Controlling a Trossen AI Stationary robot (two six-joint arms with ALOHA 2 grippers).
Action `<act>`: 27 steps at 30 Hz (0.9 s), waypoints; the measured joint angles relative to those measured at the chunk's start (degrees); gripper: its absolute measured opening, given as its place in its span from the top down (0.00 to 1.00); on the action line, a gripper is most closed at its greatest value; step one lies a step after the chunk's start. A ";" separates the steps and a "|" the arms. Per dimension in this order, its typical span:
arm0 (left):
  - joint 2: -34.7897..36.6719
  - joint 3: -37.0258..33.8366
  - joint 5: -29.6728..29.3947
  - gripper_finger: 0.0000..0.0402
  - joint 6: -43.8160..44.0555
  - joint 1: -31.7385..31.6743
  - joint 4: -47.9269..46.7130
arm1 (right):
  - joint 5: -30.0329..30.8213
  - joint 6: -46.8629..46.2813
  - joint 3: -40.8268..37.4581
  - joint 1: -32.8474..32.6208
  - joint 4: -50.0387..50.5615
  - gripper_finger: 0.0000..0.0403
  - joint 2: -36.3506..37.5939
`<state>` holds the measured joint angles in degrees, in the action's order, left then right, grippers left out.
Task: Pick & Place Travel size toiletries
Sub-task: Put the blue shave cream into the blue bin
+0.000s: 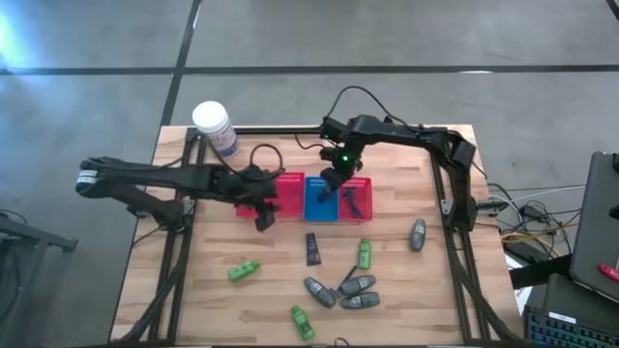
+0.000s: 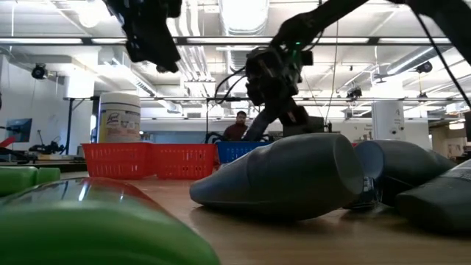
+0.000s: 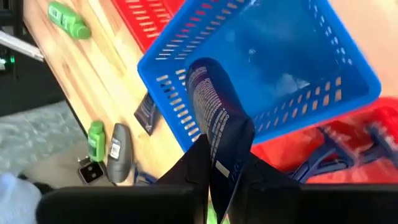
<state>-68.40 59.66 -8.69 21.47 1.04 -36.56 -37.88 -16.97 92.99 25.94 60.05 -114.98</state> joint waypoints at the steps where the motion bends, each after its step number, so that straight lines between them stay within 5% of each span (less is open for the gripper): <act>1: 0.73 0.00 -0.98 0.53 0.53 0.00 -0.47 | -0.10 1.34 2.19 0.02 2.95 0.94 -1.38; 7: 4.13 -0.52 -5.86 0.53 1.55 0.07 -1.60 | -0.13 10.37 13.27 -0.93 18.63 0.94 -11.73; 14: 5.57 -3.42 -6.28 0.53 4.92 0.49 -1.88 | 0.53 11.91 22.95 -2.84 20.12 0.85 -16.75; 27: 5.85 -6.87 -4.92 0.53 4.18 5.60 -1.52 | 9.63 11.10 26.51 -3.53 19.22 0.40 -11.18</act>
<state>-62.55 52.78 -13.62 25.65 6.63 -38.08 -28.24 -5.87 119.50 22.41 79.28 -126.16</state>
